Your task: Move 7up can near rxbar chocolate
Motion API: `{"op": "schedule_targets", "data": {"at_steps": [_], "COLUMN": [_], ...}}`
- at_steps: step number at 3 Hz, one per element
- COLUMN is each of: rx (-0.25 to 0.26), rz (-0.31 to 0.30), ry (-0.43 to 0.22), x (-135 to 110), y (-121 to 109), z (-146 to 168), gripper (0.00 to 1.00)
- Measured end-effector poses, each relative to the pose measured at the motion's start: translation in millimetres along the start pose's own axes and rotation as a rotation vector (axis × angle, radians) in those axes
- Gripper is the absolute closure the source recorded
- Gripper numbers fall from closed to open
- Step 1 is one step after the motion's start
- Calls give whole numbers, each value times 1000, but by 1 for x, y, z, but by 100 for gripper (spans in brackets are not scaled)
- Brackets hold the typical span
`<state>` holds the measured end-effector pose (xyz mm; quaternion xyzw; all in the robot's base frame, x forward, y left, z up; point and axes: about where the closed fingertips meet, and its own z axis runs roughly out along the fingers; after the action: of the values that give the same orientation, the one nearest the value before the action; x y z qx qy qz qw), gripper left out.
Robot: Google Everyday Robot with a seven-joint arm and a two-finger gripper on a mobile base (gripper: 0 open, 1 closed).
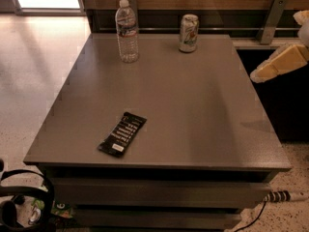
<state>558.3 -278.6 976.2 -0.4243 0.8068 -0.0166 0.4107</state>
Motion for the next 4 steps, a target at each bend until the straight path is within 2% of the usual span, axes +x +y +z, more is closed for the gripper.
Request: {"op": "schedule_targets", "data": {"at_steps": [1,2,4], "rx": [61,104,77], "rz": [89,109,109], "ry": [-163,-214,-254], "x": [-15,-25,-38], "y": [-21,-33,-36], "z": [21,23,41], "gripper": [0,0,0]}}
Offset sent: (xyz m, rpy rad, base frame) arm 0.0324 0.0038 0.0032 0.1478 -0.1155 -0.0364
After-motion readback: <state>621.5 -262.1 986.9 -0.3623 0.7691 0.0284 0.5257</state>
